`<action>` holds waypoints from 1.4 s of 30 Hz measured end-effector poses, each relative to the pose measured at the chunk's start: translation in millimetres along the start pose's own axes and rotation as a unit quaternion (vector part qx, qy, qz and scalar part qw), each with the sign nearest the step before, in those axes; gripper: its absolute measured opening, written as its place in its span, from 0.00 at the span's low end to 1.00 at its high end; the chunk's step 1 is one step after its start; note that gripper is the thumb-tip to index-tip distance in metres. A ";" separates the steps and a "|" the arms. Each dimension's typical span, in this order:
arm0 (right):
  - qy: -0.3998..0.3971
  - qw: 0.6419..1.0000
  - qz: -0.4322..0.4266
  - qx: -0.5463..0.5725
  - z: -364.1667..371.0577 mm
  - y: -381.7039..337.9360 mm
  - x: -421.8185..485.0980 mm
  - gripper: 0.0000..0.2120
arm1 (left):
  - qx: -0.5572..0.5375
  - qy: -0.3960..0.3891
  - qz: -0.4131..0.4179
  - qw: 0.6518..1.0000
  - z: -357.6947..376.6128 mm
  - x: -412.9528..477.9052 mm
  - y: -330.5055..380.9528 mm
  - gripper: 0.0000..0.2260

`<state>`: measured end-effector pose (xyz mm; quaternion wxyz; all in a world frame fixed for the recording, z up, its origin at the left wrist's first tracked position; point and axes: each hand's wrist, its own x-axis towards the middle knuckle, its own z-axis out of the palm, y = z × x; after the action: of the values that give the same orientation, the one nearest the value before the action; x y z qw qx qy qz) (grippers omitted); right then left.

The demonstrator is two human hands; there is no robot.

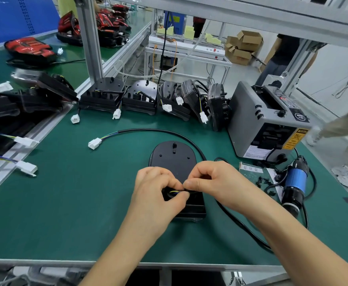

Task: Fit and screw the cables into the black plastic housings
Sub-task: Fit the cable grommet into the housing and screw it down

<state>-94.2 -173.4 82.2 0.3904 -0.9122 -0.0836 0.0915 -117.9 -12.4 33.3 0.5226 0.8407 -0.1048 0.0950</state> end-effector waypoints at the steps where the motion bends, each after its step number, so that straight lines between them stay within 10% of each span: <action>1: 0.002 1.000 -0.001 -0.009 -0.4 -0.3 -0.6 0.08 | -0.005 0.002 -0.002 1.000 0.4 0.2 -0.2 0.07; 19: -0.092 0.994 0.021 0.058 -12.2 -1.3 -2.5 0.05 | -0.007 -0.059 0.065 0.996 -18.9 -1.2 -9.5 0.02; 42: -0.287 0.942 0.080 -0.156 -24.3 -30.1 42.2 0.09 | -0.022 -0.040 0.086 0.995 -15.3 -3.4 -16.1 0.05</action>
<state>-50.1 -160.4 116.2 0.1940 -0.9003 -0.1320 0.3665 -117.4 8.5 25.2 0.5260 0.8202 -0.1995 0.1041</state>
